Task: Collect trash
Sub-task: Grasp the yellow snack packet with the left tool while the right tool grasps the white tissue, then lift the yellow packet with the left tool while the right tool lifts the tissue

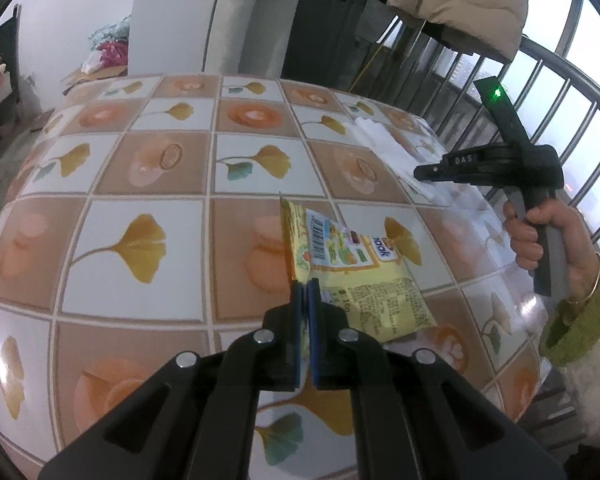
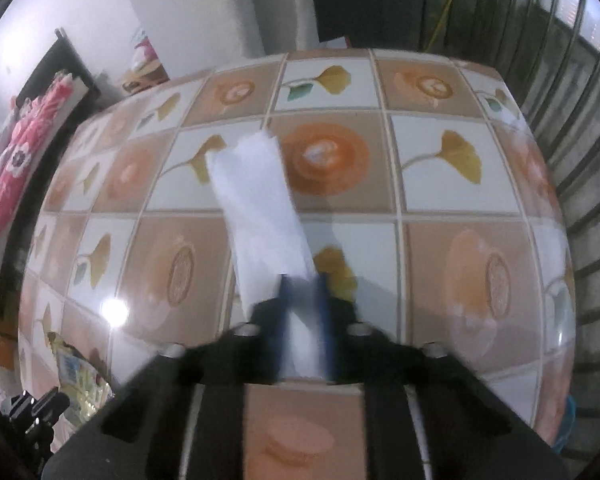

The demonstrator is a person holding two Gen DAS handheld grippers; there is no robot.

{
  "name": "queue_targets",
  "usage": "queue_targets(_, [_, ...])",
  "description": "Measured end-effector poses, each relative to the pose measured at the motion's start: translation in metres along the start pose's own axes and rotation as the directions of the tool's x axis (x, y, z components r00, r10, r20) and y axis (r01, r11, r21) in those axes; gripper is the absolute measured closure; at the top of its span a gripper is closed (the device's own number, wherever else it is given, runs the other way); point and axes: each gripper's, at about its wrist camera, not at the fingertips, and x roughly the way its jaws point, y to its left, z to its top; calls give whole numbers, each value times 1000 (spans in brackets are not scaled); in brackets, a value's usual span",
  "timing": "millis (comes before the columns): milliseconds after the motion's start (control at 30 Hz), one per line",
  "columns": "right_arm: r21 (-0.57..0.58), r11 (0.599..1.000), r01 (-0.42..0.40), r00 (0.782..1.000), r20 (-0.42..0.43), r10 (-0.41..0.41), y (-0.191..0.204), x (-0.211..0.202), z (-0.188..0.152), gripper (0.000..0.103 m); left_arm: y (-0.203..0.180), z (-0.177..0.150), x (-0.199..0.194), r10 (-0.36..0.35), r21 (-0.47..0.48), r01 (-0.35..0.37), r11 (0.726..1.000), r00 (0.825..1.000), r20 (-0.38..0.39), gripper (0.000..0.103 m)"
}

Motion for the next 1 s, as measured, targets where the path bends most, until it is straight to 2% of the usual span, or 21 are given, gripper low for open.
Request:
queue_targets(200, [28,997,-77,997,3,77,-9,-33,-42,102,-4,-12,-10,-83,-31,82,996,996,-35,100])
queue_targets(333, [90,981,-170,985,-18,172,-21,-59,-89,102,-9,-24,-17,-134,-45,131,990,988,-74,99])
queue_targets(433, [135,968,-214,975,-33,220,-30,-75,-125,102,-12,-33,-21,-140,-55,134,989,985,-103,95])
queue_targets(500, [163,959,-232,970,-35,241,-35,-83,-145,101,-13,-37,-22,-130,-60,123,991,985,-115,93])
queue_targets(667, [182,958,-223,972,-38,234,-34,-82,-161,92,-15,-36,-17,-97,-68,89,994,987,-127,90])
queue_targets(800, [200,946,-256,965,-9,263,-37,-86,-165,68,-26,-33,-11,-31,-3,30,1000,993,-116,83])
queue_targets(900, [175,962,-211,977,6,213,-33,-90,-162,63,-32,-32,-8,13,32,-10,999,994,-108,77])
queue_targets(1000, [162,965,-205,979,12,205,-33,-93,-164,60,-38,-30,-9,76,65,-70,995,993,-91,62])
